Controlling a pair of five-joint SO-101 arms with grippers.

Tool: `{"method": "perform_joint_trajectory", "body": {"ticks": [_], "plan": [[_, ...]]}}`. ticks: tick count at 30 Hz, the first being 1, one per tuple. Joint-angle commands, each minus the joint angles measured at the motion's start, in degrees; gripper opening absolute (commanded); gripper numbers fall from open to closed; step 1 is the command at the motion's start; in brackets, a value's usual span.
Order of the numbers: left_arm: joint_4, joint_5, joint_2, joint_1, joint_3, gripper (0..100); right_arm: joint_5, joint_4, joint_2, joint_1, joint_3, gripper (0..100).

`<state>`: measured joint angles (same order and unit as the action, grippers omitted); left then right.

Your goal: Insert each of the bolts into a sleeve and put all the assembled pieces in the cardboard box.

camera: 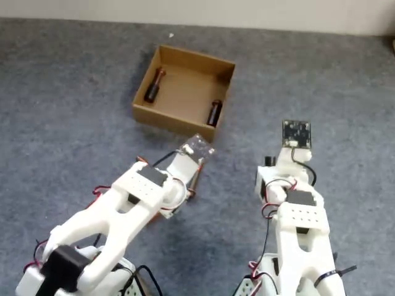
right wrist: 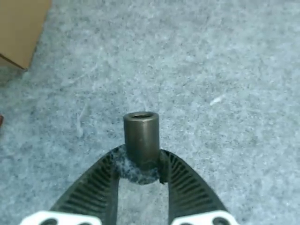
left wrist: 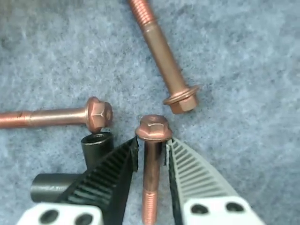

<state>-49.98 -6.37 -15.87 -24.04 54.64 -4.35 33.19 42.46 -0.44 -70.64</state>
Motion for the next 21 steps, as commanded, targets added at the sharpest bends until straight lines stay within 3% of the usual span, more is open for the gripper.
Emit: {"method": "perform_joint_trajectory", "body": {"ticks": [1, 7, 12, 21], "plan": [[-0.6, 0.7, 4.6, -0.7, -5.6, 10, 0.2, -1.8, 1.4, 0.3, 0.7, 0.5], [-7.8, 0.6, 15.7, -0.7, -15.4, 0, 0.2, -1.8, 1.4, 0.3, 0.7, 0.5], [-8.8, 0.6, 16.7, -0.6, -16.4, 1, 0.2, -1.8, 1.4, 0.3, 0.7, 0.5], [-5.2, 0.6, 3.5, -0.5, -6.1, 1, 0.4, -1.6, 1.9, 0.2, 0.9, 0.5]]}}
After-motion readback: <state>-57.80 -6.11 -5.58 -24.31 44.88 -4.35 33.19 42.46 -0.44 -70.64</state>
